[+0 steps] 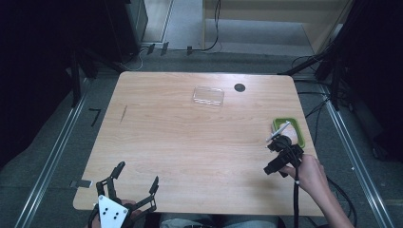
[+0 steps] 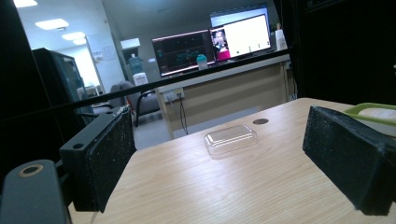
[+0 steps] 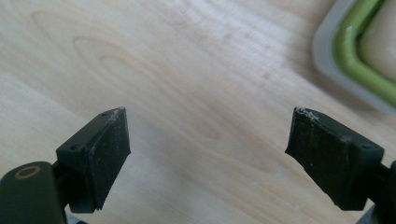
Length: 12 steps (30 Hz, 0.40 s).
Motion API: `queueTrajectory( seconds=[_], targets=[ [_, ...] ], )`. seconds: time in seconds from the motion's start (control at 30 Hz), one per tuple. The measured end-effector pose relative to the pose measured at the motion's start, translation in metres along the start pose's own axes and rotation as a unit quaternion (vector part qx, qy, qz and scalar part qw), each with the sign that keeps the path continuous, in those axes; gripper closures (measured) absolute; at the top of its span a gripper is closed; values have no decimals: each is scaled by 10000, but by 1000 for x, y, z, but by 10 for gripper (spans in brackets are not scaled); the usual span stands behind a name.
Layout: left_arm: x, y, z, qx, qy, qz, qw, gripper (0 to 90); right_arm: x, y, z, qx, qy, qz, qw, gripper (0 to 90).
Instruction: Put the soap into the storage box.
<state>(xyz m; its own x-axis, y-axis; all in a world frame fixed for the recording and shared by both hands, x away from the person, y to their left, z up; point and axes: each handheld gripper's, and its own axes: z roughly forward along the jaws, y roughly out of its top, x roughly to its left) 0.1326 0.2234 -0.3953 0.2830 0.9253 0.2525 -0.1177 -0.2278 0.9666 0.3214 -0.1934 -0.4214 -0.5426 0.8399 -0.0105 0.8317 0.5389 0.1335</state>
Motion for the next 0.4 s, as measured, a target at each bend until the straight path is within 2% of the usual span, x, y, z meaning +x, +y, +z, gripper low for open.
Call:
queueTrajectory(
  seconds=[0.1,0.23,0.4],
  targets=[
    [0,0,0,1,-2,2,10000,99,7,-8,5,47,4,-122,9999,132],
    [0,0,0,-5,0,-5,10000,99,15,-18,17,324,26,-265,9991,132],
    [0,0,1,-2,14,-13,10000,99,21,-25,32,498,68,-396,9980,134]
  ],
)
